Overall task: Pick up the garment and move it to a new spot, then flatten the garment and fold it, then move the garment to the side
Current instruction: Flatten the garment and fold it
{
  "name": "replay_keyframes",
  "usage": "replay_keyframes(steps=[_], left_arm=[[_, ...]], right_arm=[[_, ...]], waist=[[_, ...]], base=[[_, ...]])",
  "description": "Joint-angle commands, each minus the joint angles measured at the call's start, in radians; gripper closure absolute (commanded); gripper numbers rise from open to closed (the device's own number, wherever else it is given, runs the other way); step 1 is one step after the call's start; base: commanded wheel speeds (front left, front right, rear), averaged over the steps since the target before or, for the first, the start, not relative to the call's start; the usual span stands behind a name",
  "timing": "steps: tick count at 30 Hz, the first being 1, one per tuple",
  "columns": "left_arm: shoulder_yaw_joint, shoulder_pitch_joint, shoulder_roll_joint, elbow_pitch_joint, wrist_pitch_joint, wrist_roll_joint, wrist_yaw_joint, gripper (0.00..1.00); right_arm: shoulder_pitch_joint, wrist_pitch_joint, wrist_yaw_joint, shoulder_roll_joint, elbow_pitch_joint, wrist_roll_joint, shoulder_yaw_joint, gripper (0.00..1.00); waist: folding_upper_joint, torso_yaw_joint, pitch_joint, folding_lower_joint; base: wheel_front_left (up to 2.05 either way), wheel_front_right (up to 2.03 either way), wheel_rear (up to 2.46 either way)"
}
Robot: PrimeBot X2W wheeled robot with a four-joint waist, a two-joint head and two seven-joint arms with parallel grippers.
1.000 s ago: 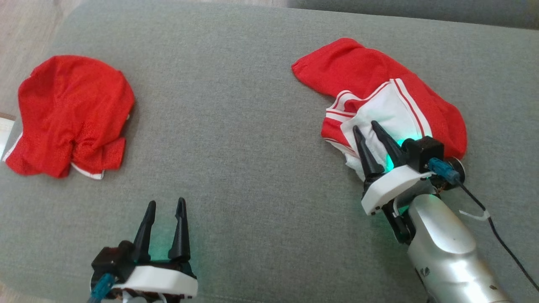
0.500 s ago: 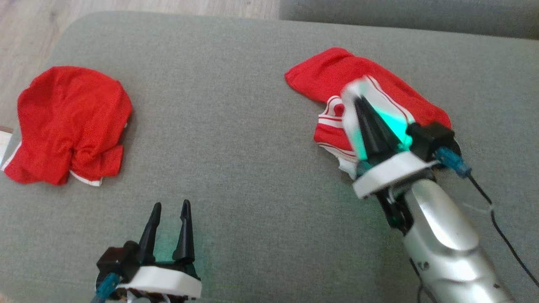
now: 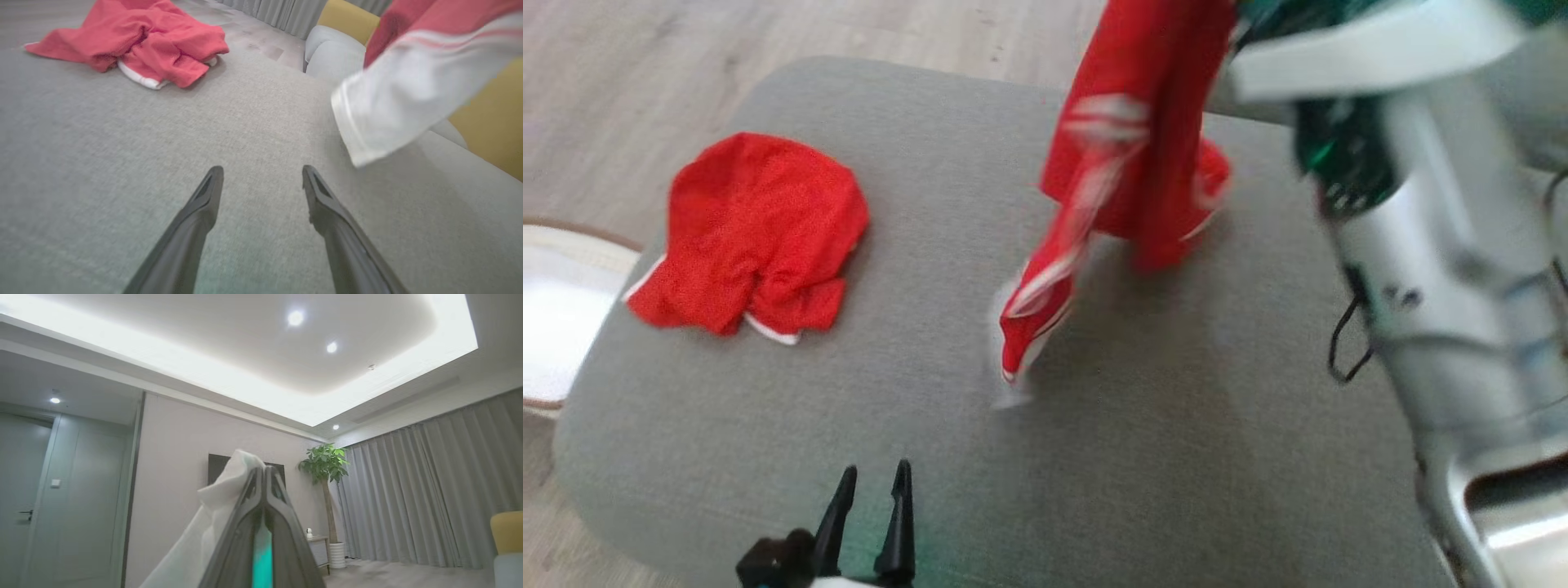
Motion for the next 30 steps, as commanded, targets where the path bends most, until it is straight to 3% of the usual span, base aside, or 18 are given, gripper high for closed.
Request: replay_keyframes(steps=[1,5,9,13,14,15,16,23,30], left_arm=[[0.029,-0.010,0.002,-0.019,-0.005,0.011,-0.006,0.00],[0.056,0.006,0.002,-0.017,-0.005,0.014,-0.006,0.00],[0.076,0.008,0.002,-0.025,-0.005,0.002,-0.006,0.00],[0.060,-0.018,0.002,-0.027,-0.005,-0.006,-0.006,0.00],[0.054,-0.027,0.002,-0.028,-0.005,-0.007,-0.006,0.00],[0.048,-0.035,0.002,-0.027,-0.005,-0.009,-0.006,0.00],[0.037,-0.051,0.002,-0.027,-0.005,-0.012,-0.006,0.00],[0.026,-0.073,0.002,-0.022,-0.005,-0.013,-0.006,0.00],[0.028,-0.057,0.002,-0.010,-0.005,-0.004,-0.006,0.00]], right_arm=[[-0.038,-0.003,-0.001,0.020,-0.012,-0.011,-0.019,1.00],[-0.073,-0.003,-0.001,0.020,0.089,-0.097,-0.137,1.00],[-0.002,-0.003,-0.001,0.017,0.200,-0.211,-0.239,1.00],[0.115,-0.003,-0.001,-0.069,0.347,-0.321,-0.359,1.00],[0.140,-0.003,-0.001,-0.096,0.392,-0.342,-0.401,0.89],[0.159,-0.003,-0.001,-0.122,0.438,-0.367,-0.438,0.60],[0.185,-0.003,-0.001,-0.148,0.501,-0.400,-0.499,0.00],[0.284,-0.003,-0.001,-0.119,0.495,-0.426,-0.505,0.00],[0.461,-0.003,-0.001,-0.043,0.424,-0.340,-0.201,0.00]], waist=[[-0.0001,0.025,-0.019,0.0001],[-0.0001,0.015,-0.010,0.0001],[-0.0001,-0.028,0.017,0.0001],[-0.0001,-0.066,0.049,0.0001],[-0.0001,-0.074,0.057,0.0001],[-0.0001,-0.080,0.064,0.0001],[-0.0001,-0.092,0.075,0.0001],[-0.0001,-0.113,0.081,0.0001],[-0.0001,-0.107,0.060,0.0001]], base=[[0.00,0.00,0.00],[0.00,0.00,0.00],[0.00,0.00,0.00],[0.00,0.00,0.00],[0.00,0.00,0.00],[0.00,0.00,0.00],[0.00,0.00,0.00],[0.00,0.00,0.00],[0.00,0.00,0.00]])
